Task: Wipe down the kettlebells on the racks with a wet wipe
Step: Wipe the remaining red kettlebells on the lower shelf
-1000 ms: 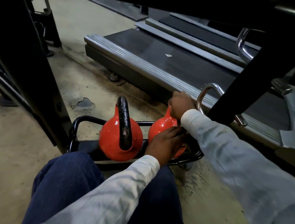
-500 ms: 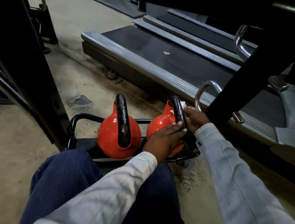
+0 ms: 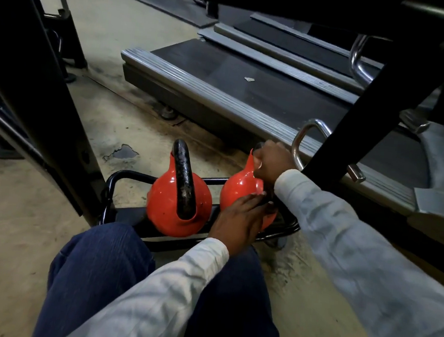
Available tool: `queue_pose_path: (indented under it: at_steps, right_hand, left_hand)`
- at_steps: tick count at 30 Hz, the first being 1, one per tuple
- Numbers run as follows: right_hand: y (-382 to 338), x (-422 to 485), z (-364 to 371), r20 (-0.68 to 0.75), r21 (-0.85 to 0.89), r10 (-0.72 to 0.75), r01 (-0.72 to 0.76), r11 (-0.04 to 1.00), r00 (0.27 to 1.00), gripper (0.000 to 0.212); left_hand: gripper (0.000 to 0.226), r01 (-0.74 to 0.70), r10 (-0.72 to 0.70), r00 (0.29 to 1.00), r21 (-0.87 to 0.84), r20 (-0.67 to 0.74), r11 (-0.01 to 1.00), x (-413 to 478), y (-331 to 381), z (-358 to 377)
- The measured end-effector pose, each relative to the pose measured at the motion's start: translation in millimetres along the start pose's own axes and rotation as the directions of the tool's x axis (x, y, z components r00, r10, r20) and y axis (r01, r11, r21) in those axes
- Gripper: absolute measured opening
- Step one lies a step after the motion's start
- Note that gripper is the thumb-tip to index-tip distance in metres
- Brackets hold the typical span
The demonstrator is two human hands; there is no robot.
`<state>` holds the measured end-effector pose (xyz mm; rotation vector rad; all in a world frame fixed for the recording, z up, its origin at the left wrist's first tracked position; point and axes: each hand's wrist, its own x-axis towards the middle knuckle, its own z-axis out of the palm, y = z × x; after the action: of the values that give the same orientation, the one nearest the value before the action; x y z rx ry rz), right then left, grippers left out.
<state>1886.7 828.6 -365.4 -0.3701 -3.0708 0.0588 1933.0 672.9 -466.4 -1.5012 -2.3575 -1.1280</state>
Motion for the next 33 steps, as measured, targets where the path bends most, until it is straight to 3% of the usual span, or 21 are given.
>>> queue_pose_path:
  at_steps: [2, 4, 6, 8, 10, 12, 14, 16, 19, 21, 22, 24, 25, 26, 27, 29, 33]
  right_hand:
    - [13, -10, 0, 0.017, 0.066, -0.027, 0.026, 0.997, 0.999, 0.010]
    - [36, -24, 9, -0.030, 0.396, 0.026, -0.012, 0.918, 0.999, 0.014]
    - [49, -40, 20, -0.040, 0.779, 0.225, -0.110, 0.618, 0.974, 0.013]
    - [51, -49, 32, 0.093, 0.951, 0.351, -0.187, 0.245, 0.932, 0.007]
    - [41, -52, 37, 0.275, 0.961, 0.340, -0.269, -0.067, 0.899, 0.007]
    - [30, -49, 40, 0.365, 0.910, 0.307, -0.267, -0.316, 0.879, 0.026]
    - [25, -48, 40, 0.431, 0.868, 0.331, -0.286, -0.406, 0.840, 0.022]
    - [24, -53, 35, 0.439, 0.884, 0.396, -0.309, -0.350, 0.807, 0.022]
    - [24, -69, 32, 0.304, 0.951, 0.477, -0.289, -0.107, 0.825, 0.006]
    - [23, -70, 33, 0.175, 0.971, 0.517, -0.234, 0.051, 0.838, 0.017]
    - [20, -66, 34, 0.077, 0.954, 0.538, -0.219, 0.204, 0.839, 0.022]
    - [14, -51, 35, -0.181, 0.728, 0.441, -0.181, 0.661, 0.879, 0.021]
    - [9, -45, 33, -0.293, 0.449, 0.328, -0.174, 0.877, 0.898, 0.019]
    - [4, -42, 33, -0.339, 0.151, 0.194, -0.151, 0.977, 0.920, 0.019]
    - [0, -40, 31, -0.351, -0.069, 0.076, -0.107, 0.992, 0.933, 0.019]
    - [-3, -44, 31, -0.345, -0.322, -0.126, 0.009, 0.947, 0.930, 0.018]
    - [8, -58, 33, -0.327, -0.439, -0.368, 0.205, 0.875, 0.870, 0.010]
  left_hand:
    - [0.044, 0.006, -0.006, 1.000, -0.018, -0.016, 1.000, -1, -5, -2]
    - [0.038, -0.011, 0.011, 0.999, -0.007, -0.044, 1.000, 2, -9, -4]
    - [0.029, -0.018, 0.017, 0.996, -0.004, -0.091, 1.000, 13, -10, -6]
    - [0.025, 0.035, -0.039, 0.988, -0.028, -0.148, 0.999, 32, -8, -9]
    - [0.025, 0.097, -0.105, 0.982, -0.057, -0.160, 0.994, 56, -6, -15]
    - [0.028, 0.153, -0.165, 0.980, -0.112, -0.112, 0.982, 82, -13, -19]
    - [0.030, 0.219, -0.227, 0.974, -0.184, -0.024, 0.958, 110, -28, -24]
    - [0.028, 0.279, -0.265, 0.960, -0.212, 0.094, 0.936, 136, -46, -30]
    - [0.026, 0.298, -0.243, 0.922, -0.153, 0.301, 0.942, 161, -69, -40]
    - [0.026, 0.322, -0.231, 0.883, -0.169, 0.410, 0.932, 169, -78, -47]
    - [0.026, 0.343, -0.232, 0.868, -0.191, 0.439, 0.920, 172, -82, -49]
    - [0.025, 0.355, -0.226, 0.852, -0.206, 0.472, 0.912, 176, -89, -51]
    - [0.025, 0.344, -0.214, 0.850, -0.200, 0.481, 0.917, 177, -91, -52]
    - [0.025, 0.327, -0.196, 0.849, -0.196, 0.491, 0.925, 177, -93, -53]
    - [0.025, 0.306, -0.176, 0.848, -0.191, 0.500, 0.933, 177, -94, -53]
    - [0.027, 0.275, -0.135, 0.848, -0.207, 0.512, 0.939, 177, -96, -52]
    - [0.028, 0.266, -0.110, 0.861, -0.255, 0.497, 0.930, 175, -97, -51]
